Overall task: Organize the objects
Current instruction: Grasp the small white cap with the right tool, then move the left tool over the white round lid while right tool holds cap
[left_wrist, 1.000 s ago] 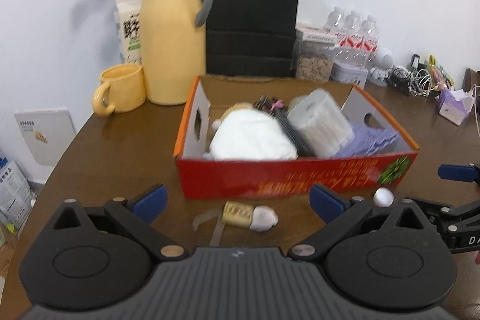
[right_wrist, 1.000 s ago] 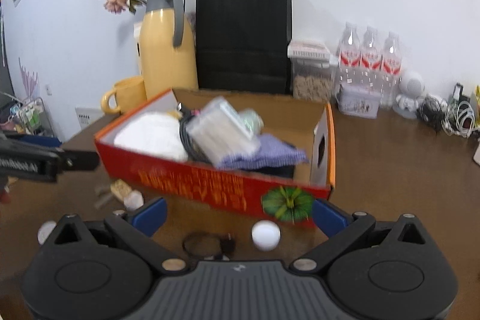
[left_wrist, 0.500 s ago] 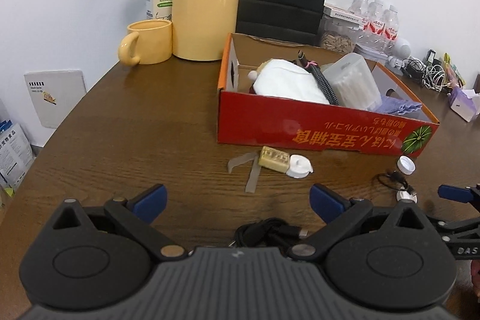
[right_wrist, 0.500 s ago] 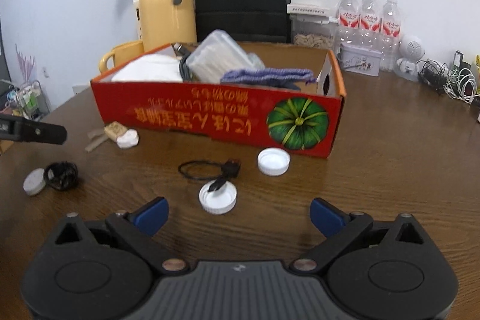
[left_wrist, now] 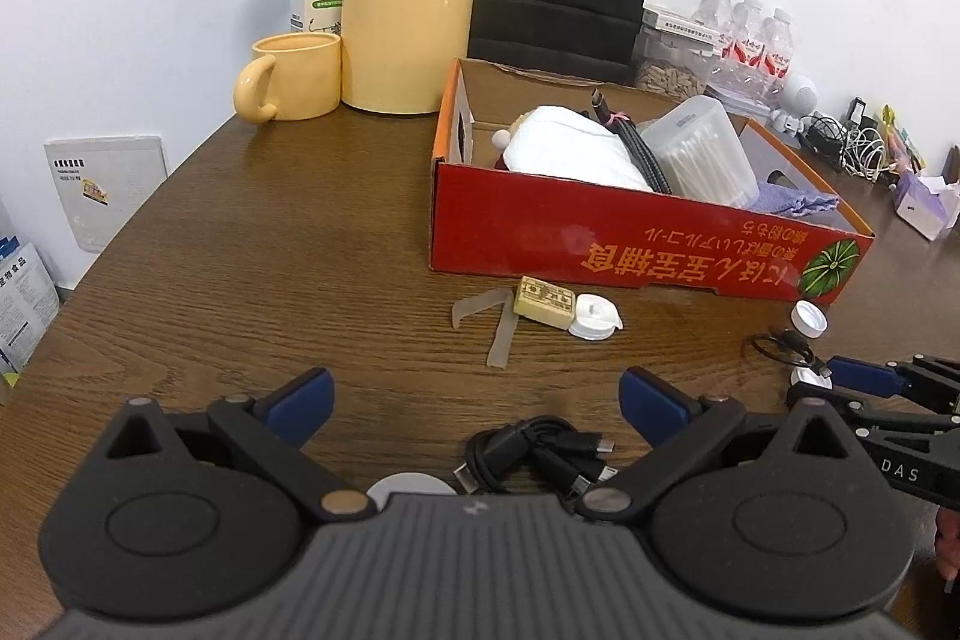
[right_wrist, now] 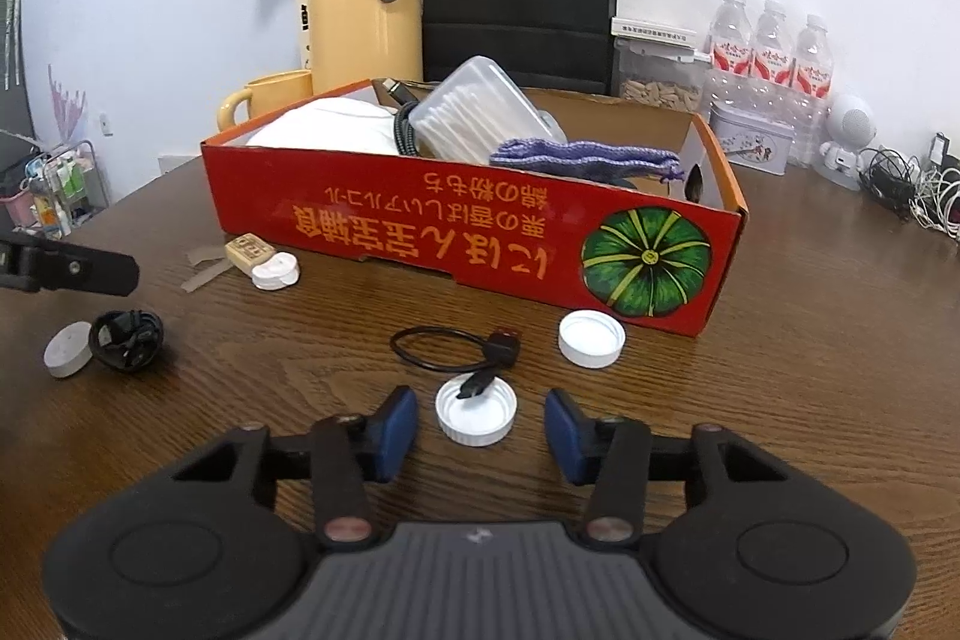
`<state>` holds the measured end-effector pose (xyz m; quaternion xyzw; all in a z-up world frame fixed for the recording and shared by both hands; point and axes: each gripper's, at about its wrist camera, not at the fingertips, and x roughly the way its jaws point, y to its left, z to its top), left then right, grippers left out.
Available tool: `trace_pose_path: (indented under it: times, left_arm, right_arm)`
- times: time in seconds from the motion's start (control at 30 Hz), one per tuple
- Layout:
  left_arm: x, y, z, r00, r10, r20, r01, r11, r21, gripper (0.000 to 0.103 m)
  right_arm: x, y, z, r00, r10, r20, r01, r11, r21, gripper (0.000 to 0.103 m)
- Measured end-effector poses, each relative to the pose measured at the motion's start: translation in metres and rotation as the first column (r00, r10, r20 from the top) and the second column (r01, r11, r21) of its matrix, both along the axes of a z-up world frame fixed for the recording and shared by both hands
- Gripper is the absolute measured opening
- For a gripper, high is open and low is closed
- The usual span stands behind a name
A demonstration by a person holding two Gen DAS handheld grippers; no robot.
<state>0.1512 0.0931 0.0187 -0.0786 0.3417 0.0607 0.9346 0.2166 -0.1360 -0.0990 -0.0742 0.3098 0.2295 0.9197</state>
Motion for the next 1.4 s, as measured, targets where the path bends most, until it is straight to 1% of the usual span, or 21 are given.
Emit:
trace_pose_path:
  times: [0.07,0.13,0.43,0.57,0.8,0.97,1.13,1.4]
  left_arm:
    - [0.000,-0.001,-0.001,1.000,-0.001,-0.001,0.001,1.000,0.001,0.103]
    - [0.000,-0.001,-0.002,1.000,-0.001,-0.004,0.001,1.000,0.001,0.103]
    - [-0.001,-0.002,-0.003,1.000,-0.002,-0.005,0.002,1.000,0.002,0.103]
    - [-0.004,0.000,-0.004,1.000,0.001,-0.001,-0.001,1.000,0.002,0.103]
    - [-0.015,0.008,0.000,1.000,0.012,0.017,-0.012,1.000,0.007,0.103]
    - [-0.033,0.013,0.000,0.999,0.013,0.037,-0.014,1.000,0.023,0.103]
    - [-0.052,0.019,-0.002,0.999,-0.006,0.049,0.005,1.000,0.031,0.103]
    - [-0.061,0.017,-0.020,0.999,-0.049,0.010,0.048,0.995,0.088,0.103]
  right_arm:
    - [-0.001,0.001,0.000,1.000,0.007,0.006,-0.007,1.000,0.001,0.032]
    - [-0.002,0.002,0.000,1.000,0.010,0.009,-0.010,1.000,0.001,0.028]
    - [-0.003,0.001,0.001,1.000,0.008,0.013,-0.008,1.000,0.003,0.027]
    - [-0.007,-0.001,0.003,1.000,-0.001,0.028,0.000,1.000,0.012,0.027]
    - [-0.019,-0.006,0.008,0.996,-0.012,0.085,0.009,1.000,0.026,0.027]
    - [-0.033,-0.011,0.013,0.990,-0.014,0.143,0.009,0.999,0.038,0.027]
    - [-0.046,-0.021,0.023,0.983,-0.017,0.185,0.002,0.996,0.085,0.027]
    - [-0.061,-0.030,0.036,0.977,-0.030,0.211,0.003,0.992,0.128,0.027]
